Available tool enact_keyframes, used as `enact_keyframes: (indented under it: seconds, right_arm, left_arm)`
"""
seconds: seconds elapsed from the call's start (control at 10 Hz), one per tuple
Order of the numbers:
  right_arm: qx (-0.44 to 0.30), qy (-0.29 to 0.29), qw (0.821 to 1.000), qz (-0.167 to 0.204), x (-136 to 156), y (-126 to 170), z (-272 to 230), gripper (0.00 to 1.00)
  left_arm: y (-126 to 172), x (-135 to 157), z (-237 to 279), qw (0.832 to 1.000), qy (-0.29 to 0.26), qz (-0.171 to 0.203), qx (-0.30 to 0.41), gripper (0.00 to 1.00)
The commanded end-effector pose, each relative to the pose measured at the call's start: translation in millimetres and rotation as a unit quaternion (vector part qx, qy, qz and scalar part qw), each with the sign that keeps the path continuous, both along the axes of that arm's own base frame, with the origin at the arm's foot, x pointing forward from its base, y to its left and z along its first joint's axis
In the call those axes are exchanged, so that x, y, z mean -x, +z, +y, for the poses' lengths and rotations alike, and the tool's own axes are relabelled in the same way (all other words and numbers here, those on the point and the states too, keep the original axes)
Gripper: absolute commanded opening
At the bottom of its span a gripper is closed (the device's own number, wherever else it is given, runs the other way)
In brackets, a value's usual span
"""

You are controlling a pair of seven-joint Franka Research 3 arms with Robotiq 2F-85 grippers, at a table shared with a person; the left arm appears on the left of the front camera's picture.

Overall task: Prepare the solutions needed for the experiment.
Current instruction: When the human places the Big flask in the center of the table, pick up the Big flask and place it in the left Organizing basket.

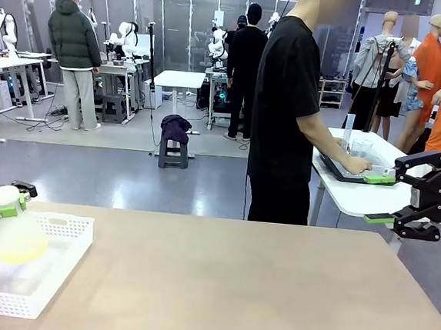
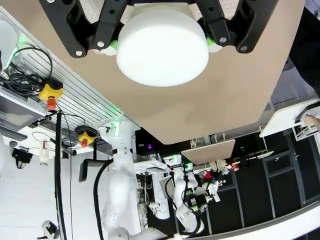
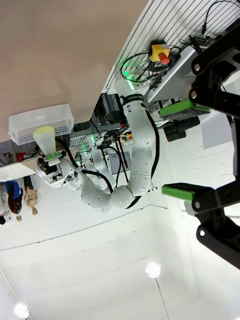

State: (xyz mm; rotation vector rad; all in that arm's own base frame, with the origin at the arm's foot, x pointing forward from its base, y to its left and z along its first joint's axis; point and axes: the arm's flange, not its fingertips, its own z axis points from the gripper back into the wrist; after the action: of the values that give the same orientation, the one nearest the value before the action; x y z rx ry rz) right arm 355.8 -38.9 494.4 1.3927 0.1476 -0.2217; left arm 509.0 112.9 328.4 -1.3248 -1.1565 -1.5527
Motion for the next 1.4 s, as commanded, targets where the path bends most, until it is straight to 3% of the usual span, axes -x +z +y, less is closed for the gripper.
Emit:
enact_keyframes:
  seconds: [0.0,0.5,0.8,0.9,1.0,1.1,1.2,1.3]
  right_arm:
    - [0.001,0.003,1.0,0.001,-1,2,-1,0.66]
    - [0.001,0.003,1.0,0.001,-1,2,-1,0.66]
    - [0.001,0.003,1.0,0.001,-1,2,-1,0.66]
    - [0.001,0.003,1.0,0.001,-1,2,-1,0.66]
    - [0.001,0.003,1.0,0.001,-1,2,-1,0.66]
    - [0.001,0.003,1.0,0.001,-1,2,-1,0.66]
    - [0.001,0.003,1.0,0.001,-1,2,-1,0.66]
    - [0.001,0.003,1.0,0.001,-1,2,-1,0.66]
  left_arm:
    - [-35,15,13,1.0,-0.004,0.0,0.02,0.05]
    - [-58,7,0,0.999,-0.018,0.046,-0.012,0.05]
    - [-65,7,-3,0.998,-0.034,0.052,-0.012,0.05]
    - [-66,8,-3,0.998,-0.038,0.055,-0.008,0.43]
    - [-65,11,-2,0.998,-0.045,0.047,-0.009,0.43]
    - [-64,12,-3,0.998,-0.047,0.046,-0.008,0.63]
    - [-63,13,-1,0.998,-0.049,0.046,-0.014,0.46]
    - [-59,14,1,0.998,-0.048,0.046,-0.021,0.83]
